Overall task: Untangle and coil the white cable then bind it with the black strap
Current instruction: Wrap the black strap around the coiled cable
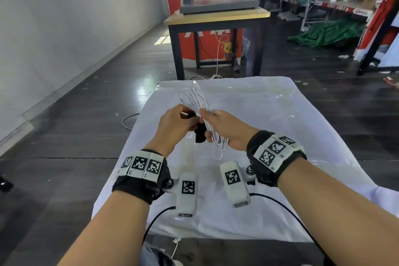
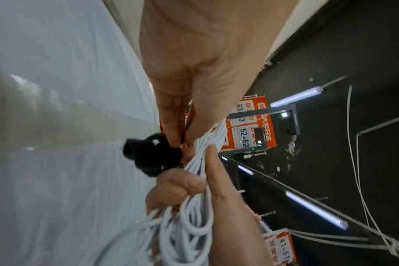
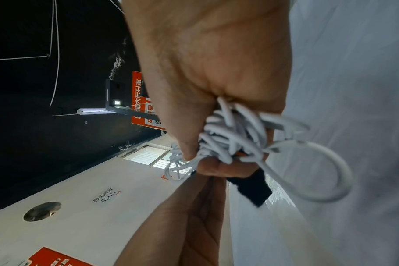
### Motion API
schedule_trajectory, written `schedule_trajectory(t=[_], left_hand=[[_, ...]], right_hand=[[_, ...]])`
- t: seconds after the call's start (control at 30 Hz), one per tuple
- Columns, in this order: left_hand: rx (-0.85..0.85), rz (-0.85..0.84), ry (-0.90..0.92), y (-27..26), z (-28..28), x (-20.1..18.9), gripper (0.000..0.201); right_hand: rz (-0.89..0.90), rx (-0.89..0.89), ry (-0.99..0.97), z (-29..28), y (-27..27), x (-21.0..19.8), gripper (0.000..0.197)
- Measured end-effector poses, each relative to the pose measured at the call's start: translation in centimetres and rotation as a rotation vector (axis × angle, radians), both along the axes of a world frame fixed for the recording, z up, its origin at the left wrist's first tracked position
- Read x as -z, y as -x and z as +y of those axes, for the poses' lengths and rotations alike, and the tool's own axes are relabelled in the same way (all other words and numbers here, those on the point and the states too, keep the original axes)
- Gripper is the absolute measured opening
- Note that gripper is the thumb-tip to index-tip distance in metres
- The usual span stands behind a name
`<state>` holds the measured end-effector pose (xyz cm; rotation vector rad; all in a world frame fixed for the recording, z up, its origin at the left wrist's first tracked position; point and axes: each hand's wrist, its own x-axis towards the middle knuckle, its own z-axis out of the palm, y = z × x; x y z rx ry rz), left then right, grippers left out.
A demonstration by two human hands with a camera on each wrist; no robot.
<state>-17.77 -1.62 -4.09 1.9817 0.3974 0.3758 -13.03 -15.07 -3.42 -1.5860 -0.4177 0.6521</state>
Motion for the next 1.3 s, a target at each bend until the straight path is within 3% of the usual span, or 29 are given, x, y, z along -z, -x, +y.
schedule_trajectory(t=[0.13,0.27,0.5,0.7,0.87,0.97,1.07,1.3], left_hand=[[0.065,-0.026,0.337,0.3,-0.2,-0.3,0.01],[0.101,-0.023,0.393,0.2,-0.3,-0.1,0.007],[-0.174,-0.169,0.597,-0.6,3.6,0.4,0.008],[-0.332,-0.196,0.528,-0.4,5.6,0.9,0.011],[-0.2,-0.086,0.219,-0.3,5.0,0.3,0.013],[-0.06,-0.015,0.13,-0.2,3.3,-0.5,0.012],[0.029,-0.012,0.152,-0.1,2.0,-1.1,0.017],[-0.008,-0.024,0.274,-0.1,1.9,-1.3,0.014]], right_hand=[[-0.005,-0.019,0.022,-0.5,-0.2,0.1,0.03],[-0.006,-0.016,0.032,-0.8,-0.1,0.2,0.031],[0.079,0.013,-0.006,-1.9,-0.1,0.7,0.03],[0.061,-0.094,0.058,-2.8,-0.3,0.5,0.029],[0.072,-0.027,0.049,-3.3,-0.5,0.4,0.029],[0.096,0.022,-0.042,-2.7,-0.6,-0.2,0.029],[0.108,0.012,-0.107,-1.9,-0.3,-0.8,0.039],[0.067,-0.117,-0.08,-0.9,0.6,-1.1,0.031]])
